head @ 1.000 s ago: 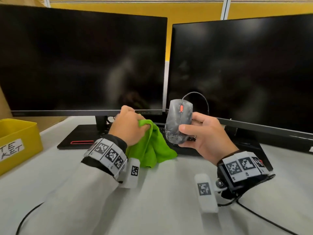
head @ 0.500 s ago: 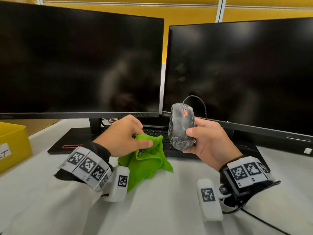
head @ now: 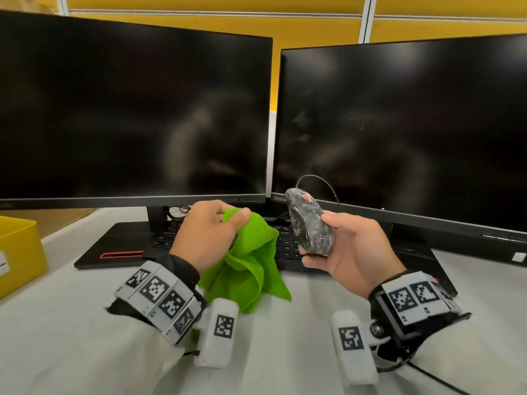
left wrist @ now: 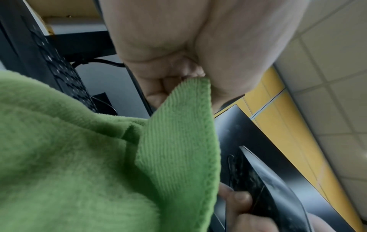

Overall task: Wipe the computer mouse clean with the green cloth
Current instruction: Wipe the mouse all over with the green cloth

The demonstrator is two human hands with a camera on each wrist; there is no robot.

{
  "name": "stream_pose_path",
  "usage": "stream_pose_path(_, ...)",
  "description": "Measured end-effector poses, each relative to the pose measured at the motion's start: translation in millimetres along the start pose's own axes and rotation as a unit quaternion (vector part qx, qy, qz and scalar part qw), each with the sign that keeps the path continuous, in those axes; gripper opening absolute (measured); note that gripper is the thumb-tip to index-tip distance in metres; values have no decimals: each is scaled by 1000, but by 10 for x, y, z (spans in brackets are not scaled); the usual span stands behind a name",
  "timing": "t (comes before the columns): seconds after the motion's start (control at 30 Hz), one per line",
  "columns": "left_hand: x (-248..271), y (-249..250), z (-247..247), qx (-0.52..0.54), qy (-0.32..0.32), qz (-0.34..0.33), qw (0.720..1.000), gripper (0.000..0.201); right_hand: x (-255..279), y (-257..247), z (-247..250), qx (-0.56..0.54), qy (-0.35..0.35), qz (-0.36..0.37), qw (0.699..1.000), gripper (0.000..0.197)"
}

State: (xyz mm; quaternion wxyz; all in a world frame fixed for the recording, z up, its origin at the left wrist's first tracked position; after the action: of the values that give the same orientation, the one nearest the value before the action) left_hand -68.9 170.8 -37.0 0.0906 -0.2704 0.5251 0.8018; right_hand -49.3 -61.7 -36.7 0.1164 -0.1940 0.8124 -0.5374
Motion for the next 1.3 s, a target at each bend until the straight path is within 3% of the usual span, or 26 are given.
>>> stream_pose_path(0.07,14,-5,-17,-14,1,-11,1000,63,10,9,-34,8,-11,-5,1000,47)
stream_pose_path(0.23,29,-35,-30,-23,3,-10,1000,98,11,2,-52,-10,-35,-6,999,42)
stream_pose_path(0.27,40,-27,-43,15,-1,4,1000,98,14,9,-58,-11,-40,-7,999,42)
stream_pose_path(0.37,66,55,-128,158,-21,33,987,49,3,27,-80,-13,-51,-6,999,40)
stream_pose_path(0.43,70,117,-162,212,-42,46,975,36,-6,37,-91,-9,-55,-6,998,41)
stream_pose_path(0.63,74,197,-219,348,-37,72,934,36,-19,48,-88,-12,-43,-1,999,39)
stream_pose_path(0.77,92,156,-242,317,-37,3,948,26,-20,57,-96,-7,-47,-5,999,42)
stream_pose_path(0.87,109,82,-244,295,-44,-48,953,41,-22,74,-113,-2,-54,-9,999,41)
stream_pose_path(1.03,93,40,-251,305,-16,-66,950,51,-35,118,-146,23,-72,-10,997,56)
stream_pose_path(1.3,27,-72,-230,337,14,-69,939,27,-25,114,-191,46,-92,-2,995,57)
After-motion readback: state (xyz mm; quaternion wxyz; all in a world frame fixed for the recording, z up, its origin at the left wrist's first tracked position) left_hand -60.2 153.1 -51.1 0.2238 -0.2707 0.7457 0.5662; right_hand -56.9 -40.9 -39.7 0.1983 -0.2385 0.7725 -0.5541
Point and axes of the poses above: each hand's wrist, its own x-axis away from the middle knuckle, its own z-axis out of the back of the hand, y = z × x, the point moved 1 cm from there along -x, towards the middle knuckle, and after that the axes turned 8 degrees about -z, right-handed, at the moved point
